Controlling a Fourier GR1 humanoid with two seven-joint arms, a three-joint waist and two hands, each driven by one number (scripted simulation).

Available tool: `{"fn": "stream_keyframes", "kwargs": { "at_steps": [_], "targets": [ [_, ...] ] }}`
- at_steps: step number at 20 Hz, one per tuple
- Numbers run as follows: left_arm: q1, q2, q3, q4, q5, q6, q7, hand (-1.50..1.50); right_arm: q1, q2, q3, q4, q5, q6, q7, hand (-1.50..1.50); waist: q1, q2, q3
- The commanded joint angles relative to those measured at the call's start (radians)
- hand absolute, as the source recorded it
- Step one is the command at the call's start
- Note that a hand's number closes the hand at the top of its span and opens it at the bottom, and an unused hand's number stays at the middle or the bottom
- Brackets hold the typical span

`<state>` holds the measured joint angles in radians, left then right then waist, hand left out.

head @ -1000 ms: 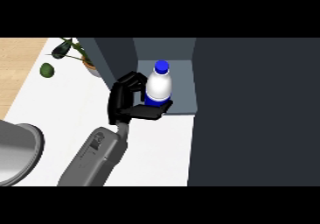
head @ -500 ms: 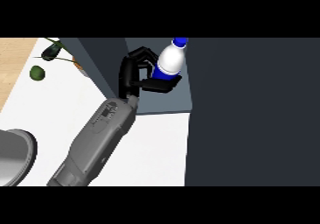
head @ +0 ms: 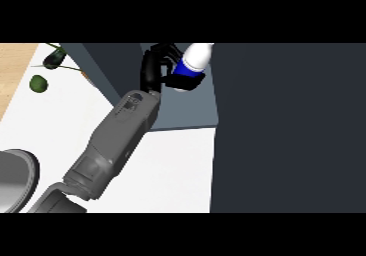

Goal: Pick up the bottled water, place it into the cabinet and close the cabinet

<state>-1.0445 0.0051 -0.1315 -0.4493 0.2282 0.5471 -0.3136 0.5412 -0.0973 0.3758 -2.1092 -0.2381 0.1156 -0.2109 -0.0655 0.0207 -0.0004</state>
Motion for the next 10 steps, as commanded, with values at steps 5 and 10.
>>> {"fn": "stream_keyframes", "kwargs": {
  "at_steps": [5, 10],
  "targets": [
    [-0.069, 0.046, 0.024, 0.226, -0.061, 0.045, -0.102, 1.50, -0.004, -0.025, -0.044, 0.054, -0.032, 0.046, -0.058, -1.50, -0.010, 0.006, 0.000],
    [-0.083, 0.060, 0.021, 0.295, -0.091, 0.109, -0.124, -1.50, 0.043, -0.047, -0.029, 0.021, -0.034, 0.061, -0.058, -1.50, -0.015, 0.006, 0.000]
  ]
}}
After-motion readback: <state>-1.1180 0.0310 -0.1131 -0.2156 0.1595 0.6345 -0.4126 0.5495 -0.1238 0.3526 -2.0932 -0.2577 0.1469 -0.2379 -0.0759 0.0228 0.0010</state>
